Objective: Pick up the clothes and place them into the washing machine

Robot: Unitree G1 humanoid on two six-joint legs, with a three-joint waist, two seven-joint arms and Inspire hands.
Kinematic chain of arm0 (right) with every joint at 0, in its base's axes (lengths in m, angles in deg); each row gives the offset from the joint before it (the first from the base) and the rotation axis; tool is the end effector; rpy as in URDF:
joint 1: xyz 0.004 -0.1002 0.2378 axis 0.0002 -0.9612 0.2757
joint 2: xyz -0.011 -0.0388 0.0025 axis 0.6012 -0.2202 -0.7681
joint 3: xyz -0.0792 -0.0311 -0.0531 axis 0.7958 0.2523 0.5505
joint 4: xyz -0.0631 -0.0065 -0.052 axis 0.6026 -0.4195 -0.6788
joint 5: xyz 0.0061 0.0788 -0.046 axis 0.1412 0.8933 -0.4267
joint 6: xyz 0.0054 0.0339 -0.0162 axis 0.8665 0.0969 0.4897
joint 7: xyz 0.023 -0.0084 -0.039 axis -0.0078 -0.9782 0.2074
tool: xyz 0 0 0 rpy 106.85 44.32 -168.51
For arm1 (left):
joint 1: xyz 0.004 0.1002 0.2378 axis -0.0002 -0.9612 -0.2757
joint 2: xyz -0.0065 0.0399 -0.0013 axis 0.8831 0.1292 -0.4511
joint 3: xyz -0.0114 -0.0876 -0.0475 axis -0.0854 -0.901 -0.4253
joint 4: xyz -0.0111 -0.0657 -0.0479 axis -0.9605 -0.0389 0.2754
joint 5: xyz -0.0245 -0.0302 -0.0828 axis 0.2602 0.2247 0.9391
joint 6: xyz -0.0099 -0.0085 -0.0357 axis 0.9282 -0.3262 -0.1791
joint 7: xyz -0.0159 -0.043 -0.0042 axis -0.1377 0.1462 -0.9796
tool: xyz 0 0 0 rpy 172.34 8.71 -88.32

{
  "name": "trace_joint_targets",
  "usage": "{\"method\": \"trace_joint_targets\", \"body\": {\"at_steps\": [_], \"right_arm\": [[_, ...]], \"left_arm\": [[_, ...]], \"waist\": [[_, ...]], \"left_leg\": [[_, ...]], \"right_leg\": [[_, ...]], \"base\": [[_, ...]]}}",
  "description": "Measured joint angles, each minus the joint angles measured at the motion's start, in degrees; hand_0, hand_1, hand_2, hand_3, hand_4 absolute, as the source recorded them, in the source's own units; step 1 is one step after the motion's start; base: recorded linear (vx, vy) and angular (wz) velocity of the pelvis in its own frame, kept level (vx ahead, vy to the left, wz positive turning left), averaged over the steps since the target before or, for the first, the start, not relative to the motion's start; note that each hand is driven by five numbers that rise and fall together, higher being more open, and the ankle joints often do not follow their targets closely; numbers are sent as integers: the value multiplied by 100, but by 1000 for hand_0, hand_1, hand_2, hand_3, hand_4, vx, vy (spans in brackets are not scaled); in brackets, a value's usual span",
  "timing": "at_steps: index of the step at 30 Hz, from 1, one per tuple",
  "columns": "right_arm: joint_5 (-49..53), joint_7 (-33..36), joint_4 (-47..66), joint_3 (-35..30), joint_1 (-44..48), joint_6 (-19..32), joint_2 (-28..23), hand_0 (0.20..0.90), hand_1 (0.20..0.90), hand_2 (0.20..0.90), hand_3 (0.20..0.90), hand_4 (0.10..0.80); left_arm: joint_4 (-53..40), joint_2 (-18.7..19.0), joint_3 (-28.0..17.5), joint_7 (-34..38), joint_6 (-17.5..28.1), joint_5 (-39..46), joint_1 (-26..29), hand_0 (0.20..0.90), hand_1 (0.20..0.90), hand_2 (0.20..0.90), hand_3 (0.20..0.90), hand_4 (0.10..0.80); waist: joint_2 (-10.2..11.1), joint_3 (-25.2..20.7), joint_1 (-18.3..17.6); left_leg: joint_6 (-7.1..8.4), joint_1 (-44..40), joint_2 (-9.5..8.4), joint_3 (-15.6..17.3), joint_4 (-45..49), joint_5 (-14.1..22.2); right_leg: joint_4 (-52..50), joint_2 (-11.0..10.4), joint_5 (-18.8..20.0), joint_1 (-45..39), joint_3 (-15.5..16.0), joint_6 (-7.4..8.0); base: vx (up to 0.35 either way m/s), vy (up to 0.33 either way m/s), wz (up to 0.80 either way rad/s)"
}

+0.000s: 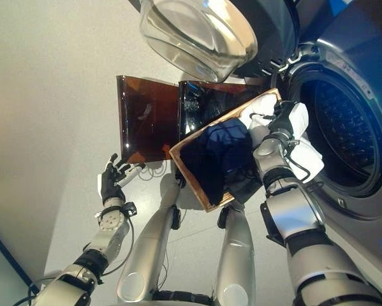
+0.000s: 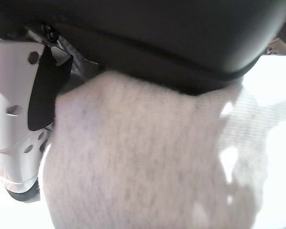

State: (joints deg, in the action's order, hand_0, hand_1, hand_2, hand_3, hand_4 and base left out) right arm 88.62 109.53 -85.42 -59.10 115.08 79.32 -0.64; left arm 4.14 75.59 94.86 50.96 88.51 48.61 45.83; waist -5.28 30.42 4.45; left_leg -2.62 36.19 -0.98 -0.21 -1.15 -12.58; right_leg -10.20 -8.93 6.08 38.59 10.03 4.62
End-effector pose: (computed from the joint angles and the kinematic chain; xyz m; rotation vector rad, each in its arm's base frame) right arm 0.3461 -0.2043 0.1262 -0.5470 0.0753 -0.6302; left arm 0.2324 0.1591 -0.0021 -0.0757 0.1552 0.4025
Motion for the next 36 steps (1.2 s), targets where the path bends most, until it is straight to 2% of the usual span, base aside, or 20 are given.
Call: {"method": "trace_joint_targets", "body": {"at_steps": [9, 13, 21, 26, 29, 36], "right_arm": [[-8, -11, 41, 6, -61, 0, 179, 200, 200, 200, 200, 300], [-2, -13, 448, 8, -429, 15, 244, 200, 200, 200, 200, 300], [254, -24, 1138, -52, -964, 119, 495, 200, 200, 200, 200, 300], [745, -27, 1829, -120, -1542, 299, 624, 200, 200, 200, 200, 300], [1255, -105, 2267, -425, -1911, 569, 744, 200, 200, 200, 200, 300], [2721, -403, 2284, -968, -2131, 1211, 1135, 200, 200, 200, 200, 300]], "left_arm": [[10, -48, 28, -58, -79, -1, 7, 900, 900, 900, 900, 800], [78, -78, 173, -131, -123, 21, 5, 900, 900, 900, 900, 800], [205, -129, 169, -140, -128, 27, 1, 900, 900, 900, 900, 800], [246, -162, 165, -142, -130, 66, -26, 900, 900, 900, 900, 800], [278, -186, 154, -145, -130, 95, -23, 900, 900, 900, 900, 800], [467, -239, 151, -174, -131, 126, -87, 900, 900, 900, 900, 800]], "waist": [[0, 0, -34], [1, 0, -48], [5, 1, -168], [21, 7, -211], [30, 11, -242], [39, 13, -341]], "left_leg": [[-18, -120, 3, 57, 5, -15], [-19, -312, 2, 69, 1, -19], [-19, -554, 4, 82, -4, -16], [-45, -841, 10, 121, -24, 6], [-50, -986, 10, 144, -52, 9], [-48, -1227, 10, 159, -116, 7]], "right_leg": [[-130, 2, -3, -30, -91, -7], [-152, 2, -5, -204, -123, -8], [-145, 5, -8, -440, -142, -10], [-77, 9, -12, -733, -148, -13], [-46, 7, -21, -874, -153, -22], [-6, 5, -35, -1111, -152, -5]], "base": [[-4, -1, -2], [0, 0, 0], [4, 2, 0], [17, 2, -2], [16, -1, -3], [8, 2, 0]]}}
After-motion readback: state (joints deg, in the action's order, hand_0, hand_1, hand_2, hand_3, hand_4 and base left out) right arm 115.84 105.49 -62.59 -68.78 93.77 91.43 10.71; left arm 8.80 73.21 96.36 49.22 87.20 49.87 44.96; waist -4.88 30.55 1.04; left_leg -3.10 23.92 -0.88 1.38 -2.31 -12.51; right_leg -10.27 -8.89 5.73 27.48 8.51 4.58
